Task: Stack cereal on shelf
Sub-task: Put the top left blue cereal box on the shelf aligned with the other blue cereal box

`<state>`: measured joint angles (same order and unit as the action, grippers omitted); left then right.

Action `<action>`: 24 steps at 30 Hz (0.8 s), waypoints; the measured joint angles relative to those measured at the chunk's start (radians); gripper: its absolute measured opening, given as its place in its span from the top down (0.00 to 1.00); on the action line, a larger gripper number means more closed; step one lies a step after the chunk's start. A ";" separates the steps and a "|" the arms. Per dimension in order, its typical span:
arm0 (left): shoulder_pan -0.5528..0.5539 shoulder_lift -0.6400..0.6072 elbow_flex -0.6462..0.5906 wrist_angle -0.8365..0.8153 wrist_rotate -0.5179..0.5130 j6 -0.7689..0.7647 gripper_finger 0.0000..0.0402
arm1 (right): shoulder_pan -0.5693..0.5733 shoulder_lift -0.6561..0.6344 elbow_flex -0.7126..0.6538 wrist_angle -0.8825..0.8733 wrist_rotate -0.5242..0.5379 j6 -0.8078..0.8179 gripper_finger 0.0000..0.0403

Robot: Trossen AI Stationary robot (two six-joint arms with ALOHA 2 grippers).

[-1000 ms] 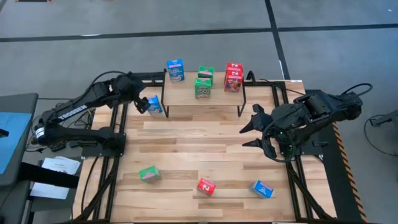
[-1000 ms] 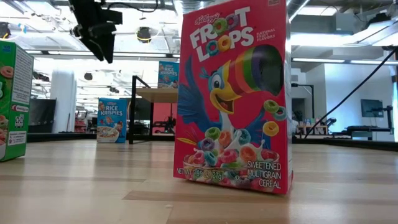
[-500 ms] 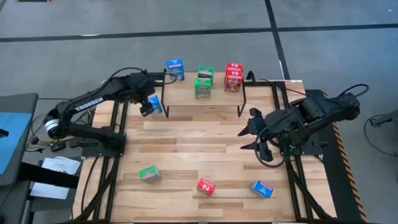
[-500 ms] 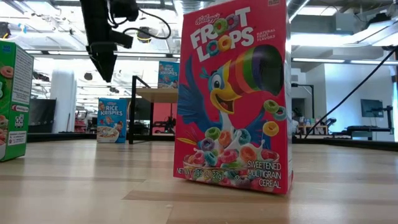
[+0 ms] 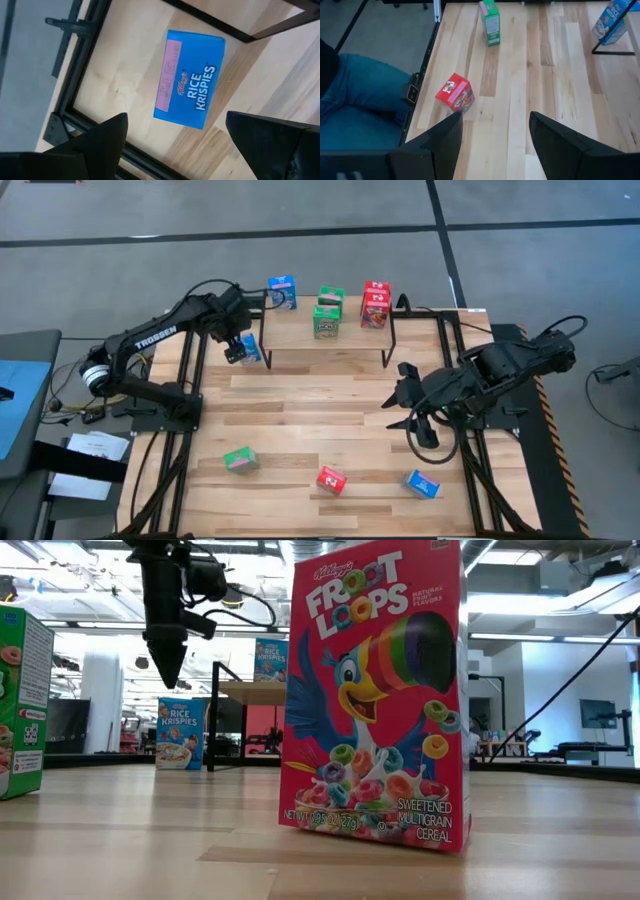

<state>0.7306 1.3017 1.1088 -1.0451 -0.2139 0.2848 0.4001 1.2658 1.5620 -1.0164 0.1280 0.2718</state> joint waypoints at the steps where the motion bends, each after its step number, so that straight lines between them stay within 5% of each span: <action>1: 0.009 0.006 0.000 0.001 0.006 0.001 0.18 | 0.001 -0.001 0.000 0.000 0.000 0.000 0.37; 24: 0.051 0.118 0.000 0.018 0.113 0.056 0.18 | -0.001 0.000 0.000 0.000 0.000 0.011 0.37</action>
<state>0.7815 1.4192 1.1088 -1.0275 -0.1005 0.3408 0.3992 1.2655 1.5620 -1.0168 0.1280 0.2829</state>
